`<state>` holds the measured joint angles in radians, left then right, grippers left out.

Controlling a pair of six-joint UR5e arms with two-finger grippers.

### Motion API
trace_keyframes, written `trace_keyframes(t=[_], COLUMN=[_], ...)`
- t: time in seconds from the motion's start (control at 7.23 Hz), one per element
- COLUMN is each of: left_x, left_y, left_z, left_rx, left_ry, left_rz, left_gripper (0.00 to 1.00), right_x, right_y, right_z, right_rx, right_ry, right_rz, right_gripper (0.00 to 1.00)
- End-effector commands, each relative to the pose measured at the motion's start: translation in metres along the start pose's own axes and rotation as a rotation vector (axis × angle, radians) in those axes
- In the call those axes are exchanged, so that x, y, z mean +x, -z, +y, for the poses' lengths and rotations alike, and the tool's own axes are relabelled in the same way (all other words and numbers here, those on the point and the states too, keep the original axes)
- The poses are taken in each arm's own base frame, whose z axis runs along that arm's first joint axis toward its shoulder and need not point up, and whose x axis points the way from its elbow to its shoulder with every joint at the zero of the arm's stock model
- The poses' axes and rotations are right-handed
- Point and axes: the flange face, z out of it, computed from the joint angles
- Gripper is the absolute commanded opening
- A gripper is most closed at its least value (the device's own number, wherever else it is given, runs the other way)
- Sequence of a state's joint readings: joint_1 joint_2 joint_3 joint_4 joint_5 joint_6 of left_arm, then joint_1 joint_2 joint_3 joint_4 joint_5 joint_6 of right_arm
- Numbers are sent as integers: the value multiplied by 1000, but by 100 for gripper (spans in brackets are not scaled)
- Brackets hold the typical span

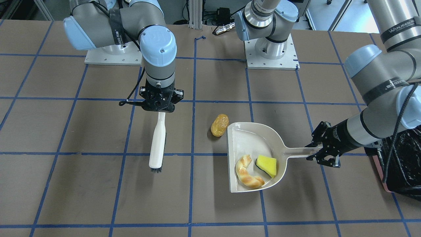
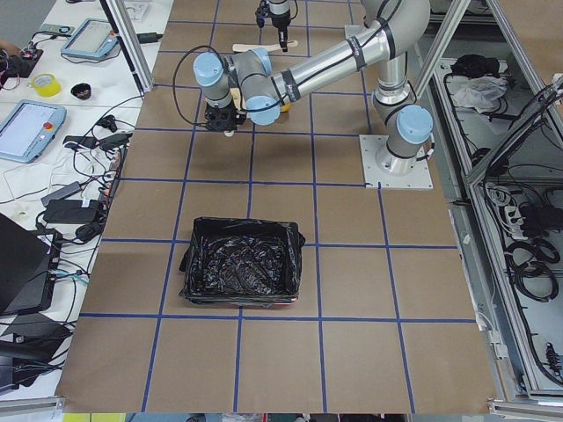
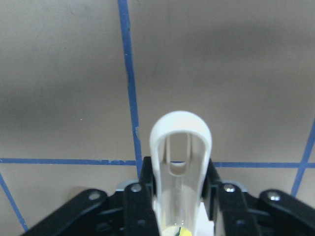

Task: Sweep and dump trash into bin
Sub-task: 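Move the dustpan toward the bread roll while the brush approaches it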

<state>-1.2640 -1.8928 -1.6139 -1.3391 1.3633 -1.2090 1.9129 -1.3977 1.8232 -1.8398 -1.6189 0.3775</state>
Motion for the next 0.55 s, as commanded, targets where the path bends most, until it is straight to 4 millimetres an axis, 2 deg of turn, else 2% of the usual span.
trace_keyframes(t=[0.0,0.14,0.28,0.42], left_x=[-44,-58,-64,-75], left_y=[-4,-3,3,-4], left_z=[-14,-26,-47,-55], left_rx=[0,-4,2,-1], left_ry=[-49,-32,-5,13], left_rz=[-18,-14,12,9], left_gripper=[0,0,0,0], right_x=[-34,-49,-60,-67], right_y=[-3,-6,-7,-8], right_z=[31,42,53,58], right_rx=[-1,-4,-11,-17], right_ry=[-40,-58,-87,-78], right_rz=[6,15,5,-5], right_gripper=[0,0,0,0])
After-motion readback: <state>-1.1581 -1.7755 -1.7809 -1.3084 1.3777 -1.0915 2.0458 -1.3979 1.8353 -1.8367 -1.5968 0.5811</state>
